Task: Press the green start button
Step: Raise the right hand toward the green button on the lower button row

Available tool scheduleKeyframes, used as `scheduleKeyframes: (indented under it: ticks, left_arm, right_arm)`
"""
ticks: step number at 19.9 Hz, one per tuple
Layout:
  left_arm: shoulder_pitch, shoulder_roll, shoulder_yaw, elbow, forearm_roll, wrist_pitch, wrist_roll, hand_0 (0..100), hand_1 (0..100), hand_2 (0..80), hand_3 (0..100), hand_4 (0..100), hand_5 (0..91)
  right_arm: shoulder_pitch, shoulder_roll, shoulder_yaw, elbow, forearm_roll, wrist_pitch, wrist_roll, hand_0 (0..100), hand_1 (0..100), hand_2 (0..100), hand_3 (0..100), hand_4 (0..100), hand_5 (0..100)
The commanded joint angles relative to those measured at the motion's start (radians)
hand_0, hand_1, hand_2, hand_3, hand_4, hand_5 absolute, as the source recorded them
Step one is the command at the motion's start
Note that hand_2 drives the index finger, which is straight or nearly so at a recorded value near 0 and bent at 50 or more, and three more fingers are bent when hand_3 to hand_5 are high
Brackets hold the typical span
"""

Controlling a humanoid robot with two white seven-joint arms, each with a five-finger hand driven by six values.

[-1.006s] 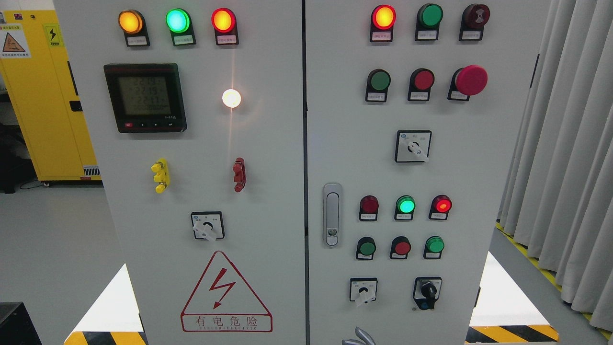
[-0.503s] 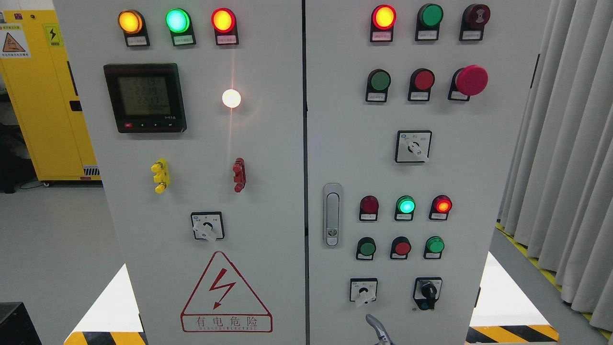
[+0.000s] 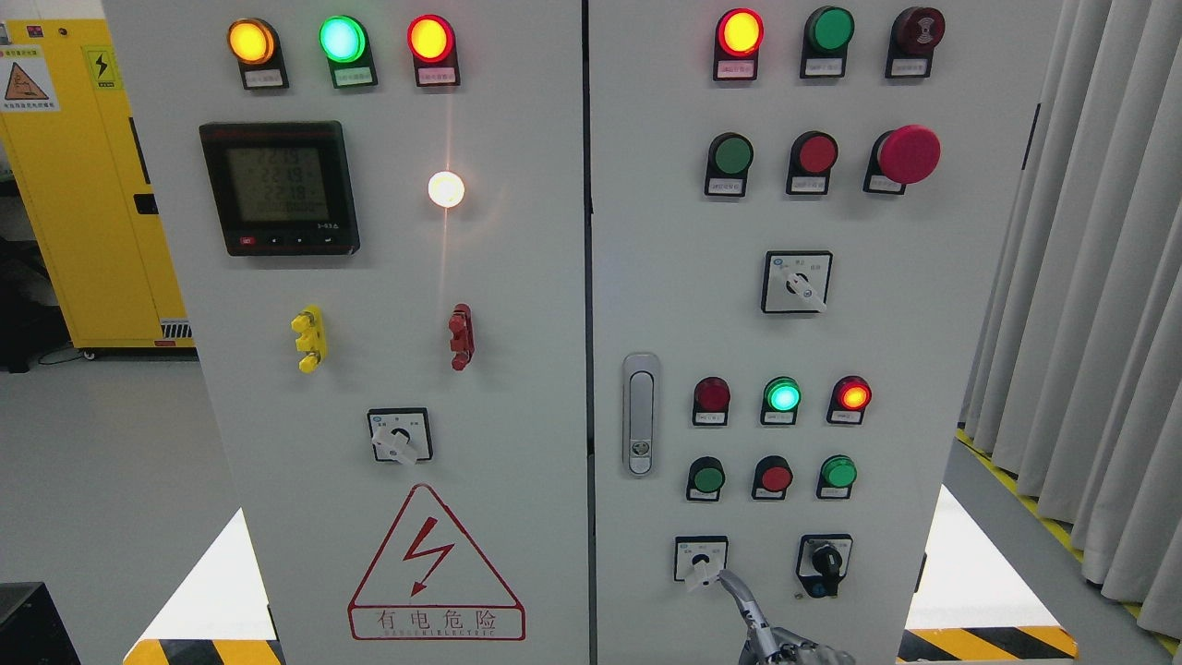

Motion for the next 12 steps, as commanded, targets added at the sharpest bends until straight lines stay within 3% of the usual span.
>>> scheduleKeyframes:
  ticks: [1,12]
  left_arm:
    - [0.000,0.000,0.000,0.000,0.000,0.000,-0.001,12,56,0.0,0,0,0.0]
    - [0.000,0.001,0.000,0.000,-0.001,0.000,-0.001,12,56,0.0,0,0,0.0]
  right_arm:
    - [-0.064,0.003,-0.053,0.007,0.116,0.006,-0.001,68,91,0,85,86,98]
    - [-0.153,0.006,-0.036,0.058,0.158,0.024,0.009,75,94,0,87,88,100]
